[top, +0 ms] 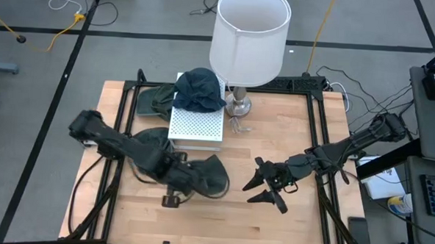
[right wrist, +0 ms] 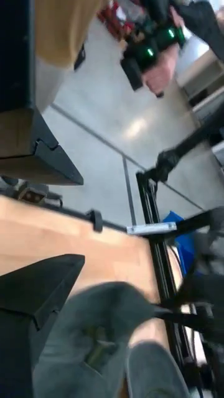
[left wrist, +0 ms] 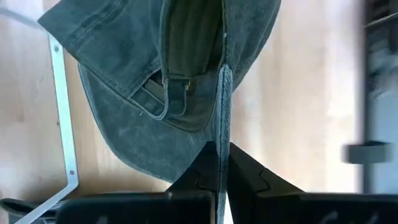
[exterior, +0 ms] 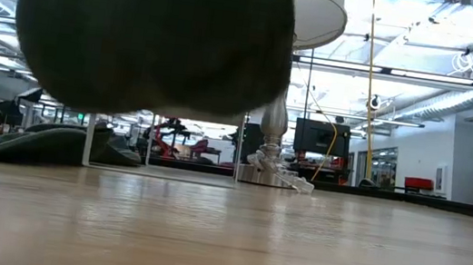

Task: Pick & Place hat
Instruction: Put the bottom right gray cap on the shelf

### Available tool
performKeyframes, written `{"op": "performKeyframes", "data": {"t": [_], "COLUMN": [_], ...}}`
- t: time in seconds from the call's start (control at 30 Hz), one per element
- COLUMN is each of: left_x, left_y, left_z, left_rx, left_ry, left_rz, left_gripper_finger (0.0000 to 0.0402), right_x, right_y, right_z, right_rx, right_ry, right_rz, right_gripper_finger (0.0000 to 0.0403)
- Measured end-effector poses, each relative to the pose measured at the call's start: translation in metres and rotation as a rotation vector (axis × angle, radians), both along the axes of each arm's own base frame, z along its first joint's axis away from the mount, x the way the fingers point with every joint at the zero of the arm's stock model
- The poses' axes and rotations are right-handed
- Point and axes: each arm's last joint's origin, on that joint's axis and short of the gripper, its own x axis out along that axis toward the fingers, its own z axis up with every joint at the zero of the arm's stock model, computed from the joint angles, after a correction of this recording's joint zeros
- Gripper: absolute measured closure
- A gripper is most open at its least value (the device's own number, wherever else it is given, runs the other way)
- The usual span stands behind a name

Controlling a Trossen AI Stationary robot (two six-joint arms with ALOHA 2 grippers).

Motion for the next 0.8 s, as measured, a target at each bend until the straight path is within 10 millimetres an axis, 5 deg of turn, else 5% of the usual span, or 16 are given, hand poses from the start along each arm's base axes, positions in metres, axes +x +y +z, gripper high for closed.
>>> {"op": "performKeyframes", "data": {"t": [0.37,0.8], "left_x": [-0.048,-0.07], "left_y": [0.022,0.036], "left_z": [0.08,0.118], "left_rx": [-0.197,-0.188], "left_ry": [-0.355,-0.646], "left_rz": [0.018,0.035], "left_gripper_finger": [0.0393,0.0393], "right_x": [-0.001,0.011], "right_y": [0.0,-0.003], "right_z": [0.007,0.01], "right_rx": [0.073,0.096], "right_ry": [-0.031,-0.132], "right_rz": [0.016,-0.277], "right_gripper_finger": [0.0218,0.0215]}}
